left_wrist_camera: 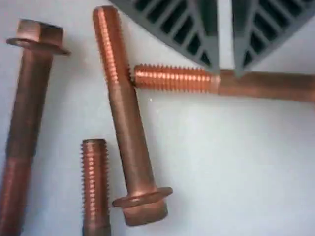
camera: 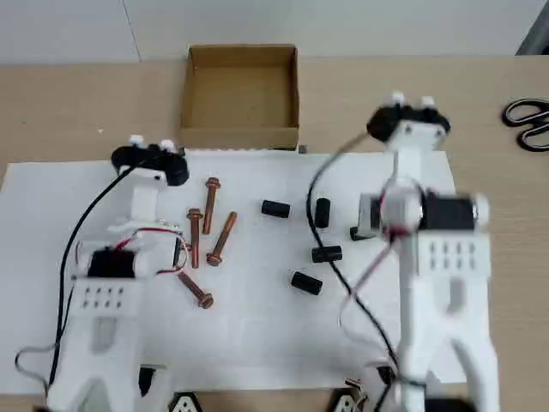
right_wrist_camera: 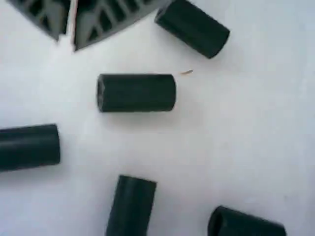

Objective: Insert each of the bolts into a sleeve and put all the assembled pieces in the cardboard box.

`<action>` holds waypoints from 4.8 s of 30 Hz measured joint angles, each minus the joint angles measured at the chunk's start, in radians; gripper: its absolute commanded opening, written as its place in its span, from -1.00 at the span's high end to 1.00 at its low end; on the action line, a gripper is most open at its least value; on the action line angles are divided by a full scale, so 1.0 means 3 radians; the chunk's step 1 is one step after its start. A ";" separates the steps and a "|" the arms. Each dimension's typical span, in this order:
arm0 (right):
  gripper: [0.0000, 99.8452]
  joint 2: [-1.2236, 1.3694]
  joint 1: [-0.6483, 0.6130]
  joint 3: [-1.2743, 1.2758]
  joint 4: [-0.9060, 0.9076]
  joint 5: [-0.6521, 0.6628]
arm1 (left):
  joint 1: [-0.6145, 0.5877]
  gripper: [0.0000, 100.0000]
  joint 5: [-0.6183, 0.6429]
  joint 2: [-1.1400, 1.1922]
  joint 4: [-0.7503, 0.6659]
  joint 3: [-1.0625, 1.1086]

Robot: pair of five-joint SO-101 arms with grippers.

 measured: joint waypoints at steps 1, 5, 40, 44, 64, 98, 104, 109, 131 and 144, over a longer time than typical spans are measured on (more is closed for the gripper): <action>0.99 0.0215 -0.0051 -0.0205 0.0138 -0.0015 | 0.0000 0.99 0.0010 0.0153 -0.0015 -0.0046; 0.99 0.1013 -0.0251 -0.0793 0.0471 -0.0251 | 0.0000 0.99 0.0153 0.0726 -0.0133 -0.0179; 0.79 0.3023 -0.0471 -0.2199 0.0511 -0.0869 | 0.0015 0.99 0.0532 0.1427 -0.0522 -0.0368; 0.79 0.3105 -0.0634 -0.2291 0.0511 -0.0869 | 0.0015 0.99 0.0532 0.1427 -0.0522 -0.0368; 0.78 0.3386 -0.0813 -0.2327 0.0343 -0.0869 | 0.0015 0.99 0.0532 0.1427 -0.0522 -0.0368; 0.79 0.3452 -0.0670 -0.2358 0.0404 -0.0701 | 0.0015 0.99 0.0532 0.1427 -0.0522 -0.0368; 0.79 0.3549 -0.0660 -0.2358 0.0312 -0.0614 | 0.0015 0.99 0.0532 0.1427 -0.0522 -0.0368; 0.79 0.3636 -0.0629 -0.2358 0.0271 -0.0614 | 0.0015 0.99 0.0532 0.1427 -0.0522 -0.0368; 1.00 0.3642 -0.0568 -0.2435 0.0481 -0.0609 | 0.0015 0.99 0.0532 0.1427 -0.0522 -0.0368; 1.00 0.2302 -0.0409 -0.2143 0.0598 -0.0609 | 0.0015 0.99 0.0532 0.1427 -0.0573 -0.0368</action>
